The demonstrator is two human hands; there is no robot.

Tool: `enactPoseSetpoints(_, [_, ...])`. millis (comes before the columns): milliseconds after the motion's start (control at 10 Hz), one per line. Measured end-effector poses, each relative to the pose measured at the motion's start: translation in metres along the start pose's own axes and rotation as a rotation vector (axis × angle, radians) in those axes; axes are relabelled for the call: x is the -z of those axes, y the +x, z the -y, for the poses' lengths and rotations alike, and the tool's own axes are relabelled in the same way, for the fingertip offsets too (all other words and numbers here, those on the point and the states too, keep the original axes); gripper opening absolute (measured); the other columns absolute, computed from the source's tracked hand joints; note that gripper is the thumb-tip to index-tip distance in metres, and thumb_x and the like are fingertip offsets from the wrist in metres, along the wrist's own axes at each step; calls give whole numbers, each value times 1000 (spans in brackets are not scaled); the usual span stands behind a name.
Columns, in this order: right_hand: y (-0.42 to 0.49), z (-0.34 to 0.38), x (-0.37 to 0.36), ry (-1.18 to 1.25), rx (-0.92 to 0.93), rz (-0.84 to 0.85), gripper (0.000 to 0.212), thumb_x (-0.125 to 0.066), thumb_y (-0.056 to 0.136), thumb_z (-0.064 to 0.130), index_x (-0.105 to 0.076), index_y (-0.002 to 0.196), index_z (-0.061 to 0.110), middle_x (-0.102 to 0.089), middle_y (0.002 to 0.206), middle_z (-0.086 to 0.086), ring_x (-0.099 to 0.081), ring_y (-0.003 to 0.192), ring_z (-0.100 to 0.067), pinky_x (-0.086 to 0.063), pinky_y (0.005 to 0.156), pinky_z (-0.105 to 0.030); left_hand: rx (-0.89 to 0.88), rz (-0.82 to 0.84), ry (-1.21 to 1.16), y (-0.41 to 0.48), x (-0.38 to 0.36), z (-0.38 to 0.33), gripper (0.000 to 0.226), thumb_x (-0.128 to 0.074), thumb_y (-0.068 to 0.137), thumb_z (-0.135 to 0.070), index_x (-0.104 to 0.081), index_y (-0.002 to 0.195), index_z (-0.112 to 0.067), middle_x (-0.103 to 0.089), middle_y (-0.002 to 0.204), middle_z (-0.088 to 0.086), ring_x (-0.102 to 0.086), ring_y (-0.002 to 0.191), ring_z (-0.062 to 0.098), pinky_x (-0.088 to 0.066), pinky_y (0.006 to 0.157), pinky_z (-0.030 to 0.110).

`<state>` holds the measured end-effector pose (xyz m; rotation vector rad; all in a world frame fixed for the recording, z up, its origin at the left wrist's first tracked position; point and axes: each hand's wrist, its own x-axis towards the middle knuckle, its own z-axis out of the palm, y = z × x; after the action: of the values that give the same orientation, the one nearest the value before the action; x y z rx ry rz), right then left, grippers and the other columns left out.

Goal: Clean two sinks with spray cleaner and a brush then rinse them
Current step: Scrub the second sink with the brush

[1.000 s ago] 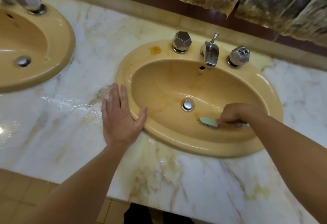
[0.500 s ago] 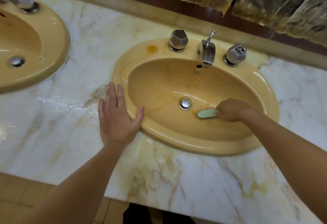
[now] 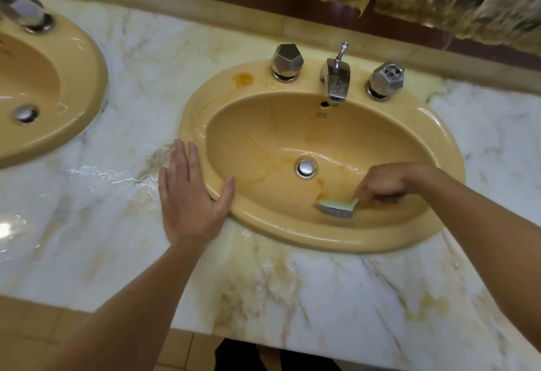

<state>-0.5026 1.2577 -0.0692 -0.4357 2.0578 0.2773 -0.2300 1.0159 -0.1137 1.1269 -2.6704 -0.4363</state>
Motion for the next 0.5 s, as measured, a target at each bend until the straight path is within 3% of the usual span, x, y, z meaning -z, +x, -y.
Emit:
enactPoseSetpoints(100, [-3,3,-3,55,-24,-153,38,-43,100,30,-69,108,4,-62,99,-12,-58,85,-27,-43,69,-29,-3,4,-1,0,1,0,91,-31,93,-70,-13,162,-14,-3,171,4,-7,156,15,-8,127,45])
enactPoseSetpoints(200, [4,2,-5,59,-11,18,34,-53,97,30,-70,105,1,-57,74,-8,-50,56,-22,-40,50,-24,-1,-4,1,0,1,-1,90,-30,93,-69,-13,162,-14,-4,171,3,-8,156,15,-9,127,45])
enactPoseSetpoints(300, [4,4,-3,61,-15,-46,32,-54,97,30,-72,110,6,-65,90,-11,-57,70,-24,-47,61,-26,-2,-1,-8,0,1,0,90,-31,93,-69,-13,162,-14,-4,171,3,-8,156,15,-9,127,45])
enactPoseSetpoints(400, [3,10,-4,132,33,97,25,-58,95,29,-71,98,7,-55,79,-9,-44,56,-21,-38,50,-24,1,-2,-6,0,1,-1,89,-31,93,-68,-13,162,-14,-4,171,3,-7,156,15,-9,127,45])
enactPoseSetpoints(500, [2,15,-6,98,9,-44,35,-51,97,32,-71,107,6,-63,93,-10,-58,73,-26,-45,61,-27,-1,0,-9,0,1,0,89,-31,93,-68,-13,162,-15,-3,171,3,-6,156,14,-8,127,44])
